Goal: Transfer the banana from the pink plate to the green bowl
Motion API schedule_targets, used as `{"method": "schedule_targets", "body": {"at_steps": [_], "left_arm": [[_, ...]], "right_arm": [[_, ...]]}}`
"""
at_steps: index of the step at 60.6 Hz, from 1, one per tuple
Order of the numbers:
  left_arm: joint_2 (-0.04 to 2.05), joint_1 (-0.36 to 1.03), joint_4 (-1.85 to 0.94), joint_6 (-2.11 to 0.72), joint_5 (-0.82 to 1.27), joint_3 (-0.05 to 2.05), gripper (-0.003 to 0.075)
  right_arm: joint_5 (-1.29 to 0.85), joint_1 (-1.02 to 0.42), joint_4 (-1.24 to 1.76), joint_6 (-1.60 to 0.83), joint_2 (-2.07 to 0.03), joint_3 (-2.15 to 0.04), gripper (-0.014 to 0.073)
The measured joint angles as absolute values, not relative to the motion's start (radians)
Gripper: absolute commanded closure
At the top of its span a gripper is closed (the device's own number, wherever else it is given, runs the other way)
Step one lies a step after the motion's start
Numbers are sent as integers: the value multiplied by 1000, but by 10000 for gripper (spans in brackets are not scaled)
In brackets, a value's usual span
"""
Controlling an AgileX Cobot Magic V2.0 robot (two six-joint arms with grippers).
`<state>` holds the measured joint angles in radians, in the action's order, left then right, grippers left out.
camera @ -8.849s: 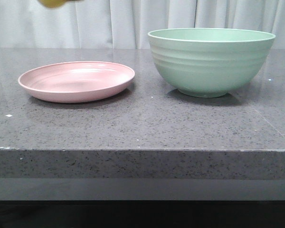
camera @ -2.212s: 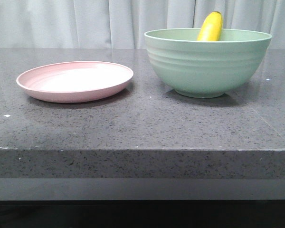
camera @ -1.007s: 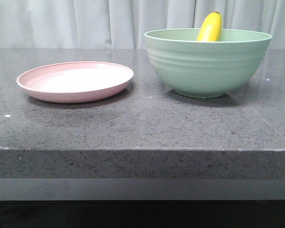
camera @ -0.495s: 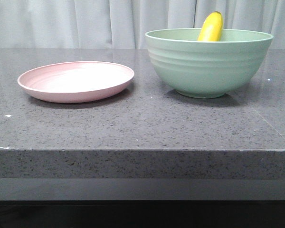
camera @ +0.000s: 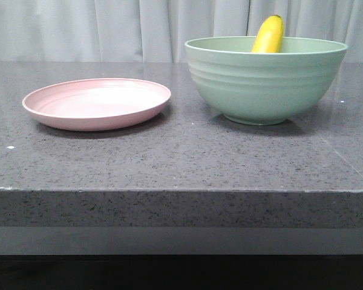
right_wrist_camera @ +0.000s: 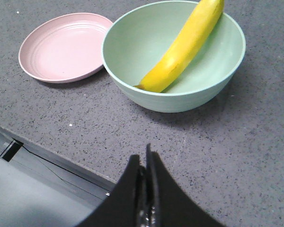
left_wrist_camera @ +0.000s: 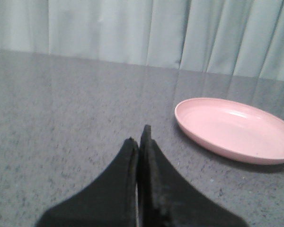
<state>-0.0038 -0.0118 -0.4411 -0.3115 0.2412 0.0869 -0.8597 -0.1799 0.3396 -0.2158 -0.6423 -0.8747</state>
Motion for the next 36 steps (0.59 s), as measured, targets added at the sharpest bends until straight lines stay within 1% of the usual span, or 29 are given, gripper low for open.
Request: {"method": "schedule_targets", "body": {"at_steps": [4, 10, 17, 24, 36], "left_arm": [[-4, -12, -323, -164, 241, 61, 741], [-4, -12, -261, -86, 210, 27, 741], [-4, -7, -222, -53, 164, -2, 741], [-4, 28, -177, -42, 144, -3, 741], [-4, 68, -149, -38, 44, -6, 741]], "right_arm": [[-860, -180, 340, -216, -642, -875, 662], [-860, -180, 341, -216, -642, -875, 662], [-860, -180, 341, -216, -642, -875, 662], [-860, -180, 341, -216, -642, -875, 662], [-860, -180, 341, -216, -642, -875, 662]]}}
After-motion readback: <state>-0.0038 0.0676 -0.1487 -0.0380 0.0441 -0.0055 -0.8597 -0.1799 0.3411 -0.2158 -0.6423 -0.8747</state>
